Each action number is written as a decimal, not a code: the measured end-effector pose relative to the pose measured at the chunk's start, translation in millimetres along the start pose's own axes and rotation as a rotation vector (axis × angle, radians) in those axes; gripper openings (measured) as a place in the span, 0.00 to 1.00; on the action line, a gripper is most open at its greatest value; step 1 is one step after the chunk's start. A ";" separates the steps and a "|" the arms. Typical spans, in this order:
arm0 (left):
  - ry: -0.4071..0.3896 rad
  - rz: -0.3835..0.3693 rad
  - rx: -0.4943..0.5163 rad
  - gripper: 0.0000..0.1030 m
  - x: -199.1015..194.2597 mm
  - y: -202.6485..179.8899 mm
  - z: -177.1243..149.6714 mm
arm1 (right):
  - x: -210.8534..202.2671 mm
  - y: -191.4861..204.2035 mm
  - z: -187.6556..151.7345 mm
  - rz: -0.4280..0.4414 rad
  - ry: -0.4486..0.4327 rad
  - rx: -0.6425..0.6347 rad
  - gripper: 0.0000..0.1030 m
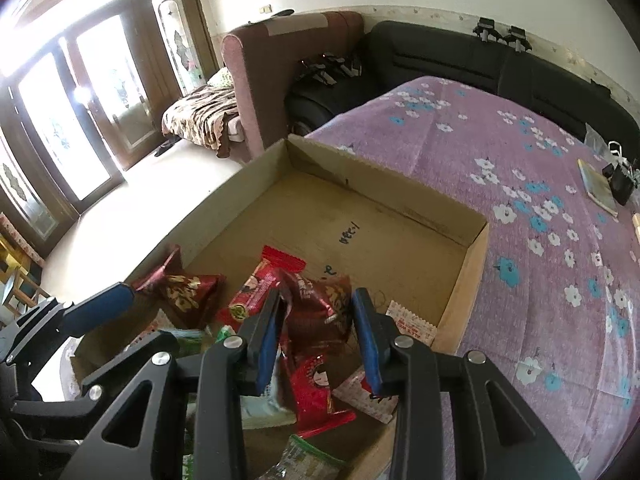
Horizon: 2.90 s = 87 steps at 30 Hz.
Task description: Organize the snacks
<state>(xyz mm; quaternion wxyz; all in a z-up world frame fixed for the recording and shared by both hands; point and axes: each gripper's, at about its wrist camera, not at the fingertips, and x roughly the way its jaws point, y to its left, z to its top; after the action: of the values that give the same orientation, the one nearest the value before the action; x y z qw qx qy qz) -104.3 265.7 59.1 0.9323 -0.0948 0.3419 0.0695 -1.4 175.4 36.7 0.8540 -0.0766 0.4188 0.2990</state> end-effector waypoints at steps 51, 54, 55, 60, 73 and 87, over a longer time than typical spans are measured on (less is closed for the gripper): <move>-0.194 0.072 0.172 0.94 -129.1 -102.4 -27.3 | -172.0 -44.0 -114.4 -0.058 -0.202 0.107 0.41; -0.200 0.071 0.158 0.94 -130.2 -100.5 -29.1 | -171.0 -38.3 -118.8 -0.061 -0.197 0.088 0.41; -0.204 0.073 0.152 0.94 -130.9 -99.0 -29.8 | -170.9 -36.0 -119.8 -0.061 -0.198 0.080 0.41; -0.230 0.092 0.121 0.94 -133.8 -89.8 -30.1 | -166.5 -24.6 -121.7 -0.046 -0.203 0.056 0.44; -0.365 0.090 0.016 0.95 -144.3 -64.8 -29.8 | -145.7 -7.3 -120.8 -0.011 -0.166 0.032 0.45; -0.532 0.421 -0.088 1.00 -154.4 -49.1 -34.9 | -117.4 0.1 -119.4 0.037 -0.116 0.036 0.45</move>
<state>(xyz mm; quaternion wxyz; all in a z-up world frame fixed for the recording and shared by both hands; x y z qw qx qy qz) -233.4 200.1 139.9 0.9490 -0.0408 0.0954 0.2976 -136.6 77.5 50.0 0.8724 -0.0361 0.3751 0.3113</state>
